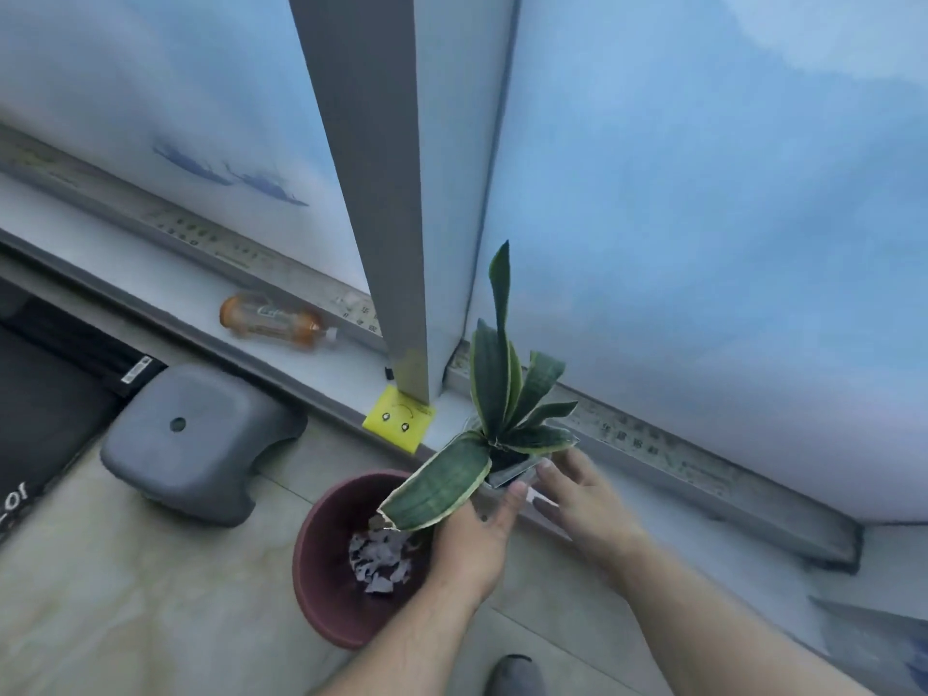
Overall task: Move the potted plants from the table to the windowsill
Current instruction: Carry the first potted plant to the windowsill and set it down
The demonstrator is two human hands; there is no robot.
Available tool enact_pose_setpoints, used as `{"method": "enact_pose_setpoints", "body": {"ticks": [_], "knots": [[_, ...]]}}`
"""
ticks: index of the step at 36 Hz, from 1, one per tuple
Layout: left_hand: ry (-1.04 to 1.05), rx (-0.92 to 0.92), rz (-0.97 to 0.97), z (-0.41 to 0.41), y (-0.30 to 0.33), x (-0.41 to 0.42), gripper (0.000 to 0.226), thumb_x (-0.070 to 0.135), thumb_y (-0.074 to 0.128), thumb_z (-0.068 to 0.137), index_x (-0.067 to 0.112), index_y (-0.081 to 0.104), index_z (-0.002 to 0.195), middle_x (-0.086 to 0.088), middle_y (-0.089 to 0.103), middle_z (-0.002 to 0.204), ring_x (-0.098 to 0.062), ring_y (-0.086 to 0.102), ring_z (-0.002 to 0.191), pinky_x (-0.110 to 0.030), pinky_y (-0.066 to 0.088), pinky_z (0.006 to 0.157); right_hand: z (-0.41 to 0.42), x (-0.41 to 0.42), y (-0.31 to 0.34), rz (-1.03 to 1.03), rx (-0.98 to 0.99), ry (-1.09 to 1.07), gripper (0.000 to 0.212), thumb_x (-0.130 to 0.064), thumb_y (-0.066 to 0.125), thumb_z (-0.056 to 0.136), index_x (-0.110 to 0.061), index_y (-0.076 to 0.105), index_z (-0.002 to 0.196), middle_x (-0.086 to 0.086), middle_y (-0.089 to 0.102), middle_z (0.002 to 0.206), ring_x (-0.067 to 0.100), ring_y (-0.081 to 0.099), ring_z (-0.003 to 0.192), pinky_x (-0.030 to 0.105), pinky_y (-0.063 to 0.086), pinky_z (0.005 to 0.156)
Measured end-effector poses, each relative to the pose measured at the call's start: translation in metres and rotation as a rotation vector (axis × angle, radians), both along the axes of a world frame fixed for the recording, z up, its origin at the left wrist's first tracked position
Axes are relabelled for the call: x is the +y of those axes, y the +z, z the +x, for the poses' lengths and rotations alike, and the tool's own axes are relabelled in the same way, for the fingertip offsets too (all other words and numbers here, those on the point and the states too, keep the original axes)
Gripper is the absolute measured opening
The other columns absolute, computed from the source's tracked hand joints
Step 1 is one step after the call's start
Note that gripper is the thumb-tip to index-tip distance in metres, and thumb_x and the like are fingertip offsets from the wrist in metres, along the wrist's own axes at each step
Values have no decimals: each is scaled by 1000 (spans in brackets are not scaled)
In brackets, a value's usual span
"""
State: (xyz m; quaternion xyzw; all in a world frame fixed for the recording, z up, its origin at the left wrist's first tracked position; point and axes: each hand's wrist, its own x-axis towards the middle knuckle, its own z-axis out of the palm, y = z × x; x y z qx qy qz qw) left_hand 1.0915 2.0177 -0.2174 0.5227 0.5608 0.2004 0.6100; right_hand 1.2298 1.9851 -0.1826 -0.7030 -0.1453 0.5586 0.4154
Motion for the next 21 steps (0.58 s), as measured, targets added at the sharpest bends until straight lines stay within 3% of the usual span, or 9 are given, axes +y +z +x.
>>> {"method": "enact_pose_setpoints", "body": {"ticks": [2, 4, 7, 11, 13, 15, 17, 19, 21], "knots": [[27, 10, 6, 9, -33, 7, 87, 78, 63, 76, 29, 46, 145, 14, 50, 149, -2, 38, 143, -38, 27, 123, 7, 16, -33, -21, -14, 27, 19, -21, 50, 106, -14, 62, 118, 8, 67, 125, 25, 61, 123, 35, 53, 101], [52, 36, 7, 16, -54, 15, 83, 77, 63, 77, 30, 47, 144, 14, 51, 147, -1, 40, 141, -39, 28, 122, 12, 29, -56, -23, -11, 31, 21, -20, 48, 106, -12, 61, 121, 9, 64, 130, 28, 58, 128, 38, 50, 105], [108, 53, -13, 24, -81, 27, 81, 72, 66, 78, 27, 48, 143, 12, 53, 145, -2, 44, 138, -24, 34, 117, 17, 46, -87, -31, -2, 48, 23, -20, 47, 107, -17, 61, 124, 2, 64, 133, 20, 59, 126, 34, 49, 104], [104, 104, -29, 33, -109, 37, 72, 49, 72, 85, 17, 48, 144, 8, 49, 143, -7, 43, 133, 10, 29, 87, 27, 59, -117, -50, -4, 81, 26, -24, 48, 106, -17, 63, 127, 2, 65, 134, 19, 59, 127, 40, 49, 109], [122, 141, 5, 38, -113, 38, 76, 56, 70, 82, 18, 47, 144, 10, 47, 142, -7, 40, 134, 6, 25, 95, 31, 63, -125, -56, -10, 69, 26, -23, 48, 106, -16, 63, 127, 1, 66, 133, 19, 59, 127, 42, 48, 110], [129, 203, 36, 42, -120, 39, 89, 79, 59, 74, 24, 47, 143, 14, 47, 143, -7, 39, 138, -13, 24, 111, 34, 66, -131, -71, -20, 55, 24, -21, 49, 106, -13, 64, 123, 3, 68, 129, 21, 61, 125, 41, 50, 109], [137, 216, 12, 45, -122, 39, 87, 76, 60, 75, 23, 49, 143, 15, 48, 138, -7, 42, 134, -3, 21, 105, 36, 66, -135, -79, -21, 46, 23, -19, 49, 106, -10, 64, 121, 6, 68, 127, 22, 61, 123, 40, 51, 107], [129, 209, -17, 48, -127, 40, 74, 57, 68, 82, 18, 49, 142, 15, 47, 135, -3, 42, 127, 12, 16, 86, 37, 68, -137, -92, -22, 60, 24, -18, 48, 106, -9, 64, 122, 5, 68, 128, 22, 61, 123, 40, 50, 108], [104, 232, 3, 49, -132, 42, 73, 56, 68, 82, 17, 51, 141, 12, 52, 137, -3, 45, 126, 12, 19, 84, 39, 70, -141, -92, -31, 63, 25, -18, 47, 106, -9, 64, 123, 5, 68, 127, 21, 61, 123, 41, 49, 110]]}}
